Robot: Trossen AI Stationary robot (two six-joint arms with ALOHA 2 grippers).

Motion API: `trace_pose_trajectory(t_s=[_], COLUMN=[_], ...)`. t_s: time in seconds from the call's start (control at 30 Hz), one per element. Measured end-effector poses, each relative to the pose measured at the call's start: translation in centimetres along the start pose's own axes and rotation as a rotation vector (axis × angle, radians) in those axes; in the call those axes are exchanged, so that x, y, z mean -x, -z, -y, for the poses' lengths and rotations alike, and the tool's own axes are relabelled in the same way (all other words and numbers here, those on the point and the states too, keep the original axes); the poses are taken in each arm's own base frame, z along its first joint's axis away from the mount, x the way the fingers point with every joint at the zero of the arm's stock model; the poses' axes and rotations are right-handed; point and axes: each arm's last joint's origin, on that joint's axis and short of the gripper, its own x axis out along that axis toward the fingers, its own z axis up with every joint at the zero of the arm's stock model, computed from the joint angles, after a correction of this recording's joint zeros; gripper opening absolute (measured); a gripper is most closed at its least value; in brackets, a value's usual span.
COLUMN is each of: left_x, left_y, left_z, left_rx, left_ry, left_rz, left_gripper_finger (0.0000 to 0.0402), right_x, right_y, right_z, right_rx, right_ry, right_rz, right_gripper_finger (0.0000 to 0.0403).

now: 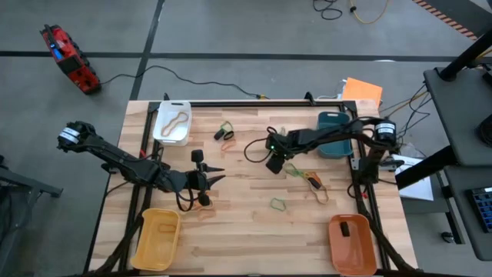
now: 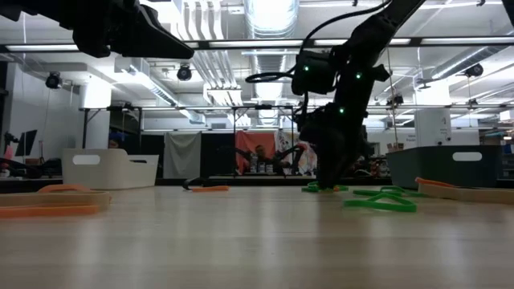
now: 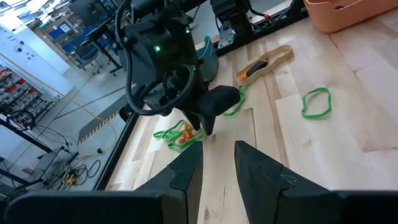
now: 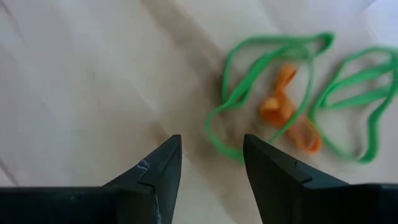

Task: Sort rubber bands into baskets
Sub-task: Put the green rubber band into the blue bin

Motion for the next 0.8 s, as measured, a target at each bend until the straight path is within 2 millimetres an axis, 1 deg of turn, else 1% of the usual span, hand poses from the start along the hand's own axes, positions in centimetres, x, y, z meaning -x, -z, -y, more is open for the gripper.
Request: trace_pose_trajectory(t_s=[0.13, 0.37, 0.7, 0.8], left_x=[0.0, 0.0, 0.0, 0.0], left_y=[0.0, 0.0, 0.0, 0.0], left_z=[0.0, 0.0, 0.0, 0.0], left_rx=[0.0, 0.001, 0.003, 0.004], left_ry=[0.0, 0.0, 0.0, 0.0], left_rz=[0.0, 0.001, 0.0, 0.0], left_gripper_finger=[0.0078, 0.0078, 0.0078, 0.0078], right_x=[0.3, 0.2, -1.5, -1.7], right_y=[-0.7, -0.6, -0.2, -0.2], right_z=[-0.1, -0.1, -0.2, -0.2], right_rx=[0.03, 0.038, 0.043, 0.045], right_ry=[0.028, 0.03, 0.045, 0.045], right_rz=[0.036, 0.029, -0.011, -0.015], right_gripper_finger=[0.0164, 0.0158, 0.0143, 0.0132])
